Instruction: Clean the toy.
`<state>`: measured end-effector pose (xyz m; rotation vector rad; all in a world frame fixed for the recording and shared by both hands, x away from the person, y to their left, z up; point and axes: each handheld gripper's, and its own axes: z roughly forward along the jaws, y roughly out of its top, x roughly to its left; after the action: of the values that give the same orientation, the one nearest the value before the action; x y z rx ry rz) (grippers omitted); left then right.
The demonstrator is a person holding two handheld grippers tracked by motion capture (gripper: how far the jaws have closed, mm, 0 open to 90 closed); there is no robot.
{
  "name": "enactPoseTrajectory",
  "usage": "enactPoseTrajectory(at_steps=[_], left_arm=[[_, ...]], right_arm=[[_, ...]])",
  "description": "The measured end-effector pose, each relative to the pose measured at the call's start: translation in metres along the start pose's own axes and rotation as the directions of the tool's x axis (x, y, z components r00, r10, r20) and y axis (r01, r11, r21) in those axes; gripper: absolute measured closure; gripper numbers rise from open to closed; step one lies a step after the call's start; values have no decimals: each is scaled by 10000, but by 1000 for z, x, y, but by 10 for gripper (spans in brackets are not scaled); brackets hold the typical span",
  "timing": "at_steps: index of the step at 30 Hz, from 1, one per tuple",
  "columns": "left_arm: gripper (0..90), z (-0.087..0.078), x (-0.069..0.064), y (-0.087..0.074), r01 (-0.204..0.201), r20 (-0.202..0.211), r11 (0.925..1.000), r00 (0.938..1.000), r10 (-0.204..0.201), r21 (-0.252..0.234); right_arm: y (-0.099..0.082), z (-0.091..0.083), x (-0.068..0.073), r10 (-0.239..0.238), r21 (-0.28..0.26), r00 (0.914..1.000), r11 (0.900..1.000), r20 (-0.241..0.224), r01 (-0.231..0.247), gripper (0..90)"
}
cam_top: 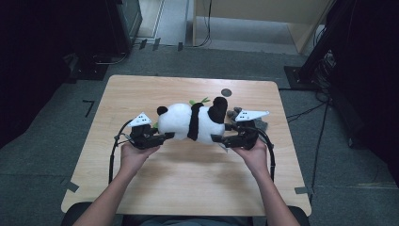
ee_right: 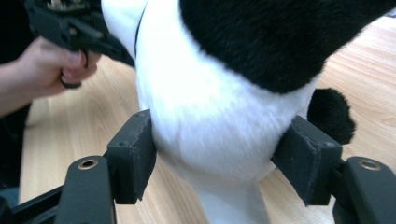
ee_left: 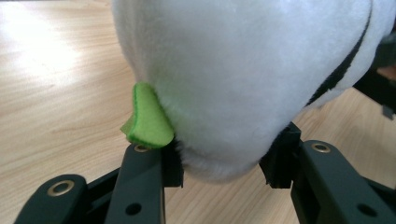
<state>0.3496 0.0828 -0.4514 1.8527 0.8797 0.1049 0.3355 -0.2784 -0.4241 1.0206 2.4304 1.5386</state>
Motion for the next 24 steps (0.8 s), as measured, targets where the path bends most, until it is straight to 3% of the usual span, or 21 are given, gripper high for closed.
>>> enactPoseTrajectory(at_steps=[3,8,13,16,20,24], left_arm=[[628,-5,6,2,587,145,9982,9982,-586,-85],[648,-15,12,4,882,130,9953,9961,-878,-395],[643,-16,8,6,1254,649,9898,9905,-1210,-679],[629,-12,1,5,902,484,9943,9950,-875,-563],[564,-9,0,4,894,375,9952,9954,-879,-400],[447,-9,-1,3,864,359,9952,9958,-848,-459]], right_arm=[[-5,1,2,-522,11,9984,9986,234,521,342],[-12,-3,1,-1066,198,9938,9942,306,1060,365],[-15,10,5,-1449,538,9893,9881,173,1438,375],[-15,19,9,-1527,667,9880,9863,221,1509,383],[-15,22,12,-1759,1219,9821,9784,679,1669,443],[-13,17,14,-1743,1094,9821,9800,709,1660,449]])
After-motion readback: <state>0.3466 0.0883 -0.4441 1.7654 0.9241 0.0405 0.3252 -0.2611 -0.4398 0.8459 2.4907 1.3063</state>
